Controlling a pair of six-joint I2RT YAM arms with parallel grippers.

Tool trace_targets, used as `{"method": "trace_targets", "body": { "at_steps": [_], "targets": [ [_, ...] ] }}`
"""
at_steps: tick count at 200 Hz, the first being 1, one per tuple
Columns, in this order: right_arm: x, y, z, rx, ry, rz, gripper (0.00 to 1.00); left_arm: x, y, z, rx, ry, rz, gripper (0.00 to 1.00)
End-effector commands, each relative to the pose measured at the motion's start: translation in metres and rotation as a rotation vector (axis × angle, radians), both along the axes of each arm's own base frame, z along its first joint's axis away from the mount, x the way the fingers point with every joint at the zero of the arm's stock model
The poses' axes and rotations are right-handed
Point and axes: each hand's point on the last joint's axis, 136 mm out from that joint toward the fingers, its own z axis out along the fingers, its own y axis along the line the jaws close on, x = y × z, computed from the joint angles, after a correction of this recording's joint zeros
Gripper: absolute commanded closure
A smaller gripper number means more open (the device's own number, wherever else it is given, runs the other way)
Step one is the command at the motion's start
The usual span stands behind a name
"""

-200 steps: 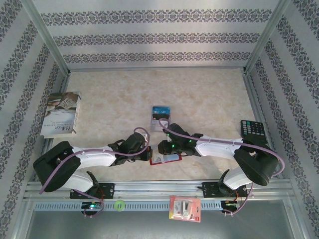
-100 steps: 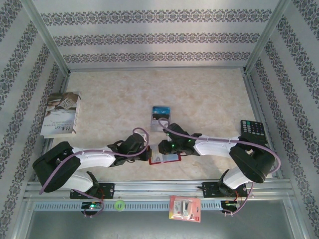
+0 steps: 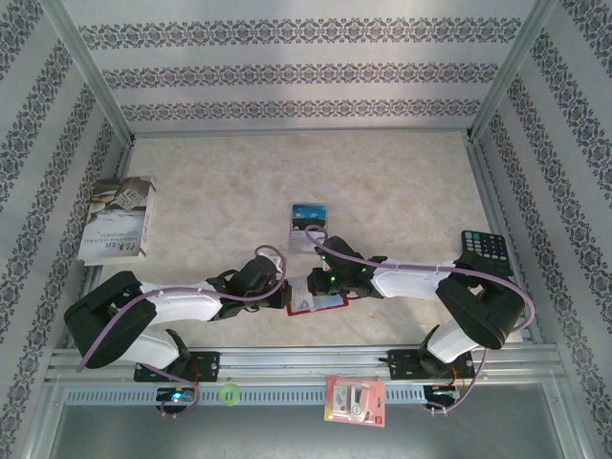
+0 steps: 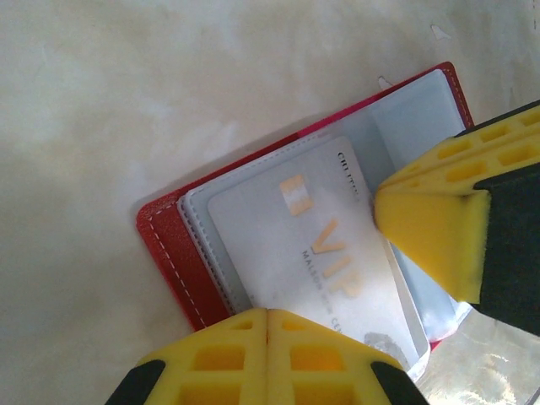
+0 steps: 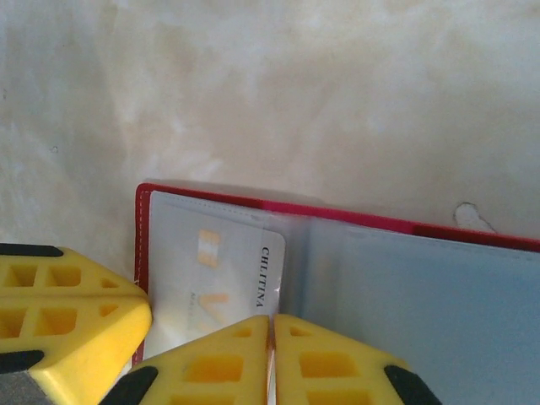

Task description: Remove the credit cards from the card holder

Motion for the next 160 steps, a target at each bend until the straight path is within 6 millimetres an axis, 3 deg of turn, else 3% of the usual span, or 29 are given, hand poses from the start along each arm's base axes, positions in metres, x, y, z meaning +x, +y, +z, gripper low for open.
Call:
{"method": "trace_targets", "body": {
  "at_steps": [1,72,125,131,160],
  "targets": [
    [-0.005,0.001,0.000,0.014,0.006,0.006,0.86,-0.005,0.013,-0.016,0.042,0.037,0.021,1.00],
    [-0.005,-0.003,-0.010,-0.020,0.020,0.001,0.82,-0.003,0.015,-0.015,0.041,0.036,0.026,1.00],
    [-0.008,0.004,-0.008,0.023,0.031,0.008,0.96,-0.004,0.014,-0.016,0.035,0.043,0.023,1.00],
    [-0.008,0.003,-0.008,0.022,0.028,0.002,1.00,-0.004,0.014,-0.017,0.035,0.044,0.023,1.00],
    [-0.004,-0.011,0.000,-0.010,-0.027,-0.037,1.00,-0.003,0.017,-0.015,0.036,0.041,0.027,1.00]
  ]
}}
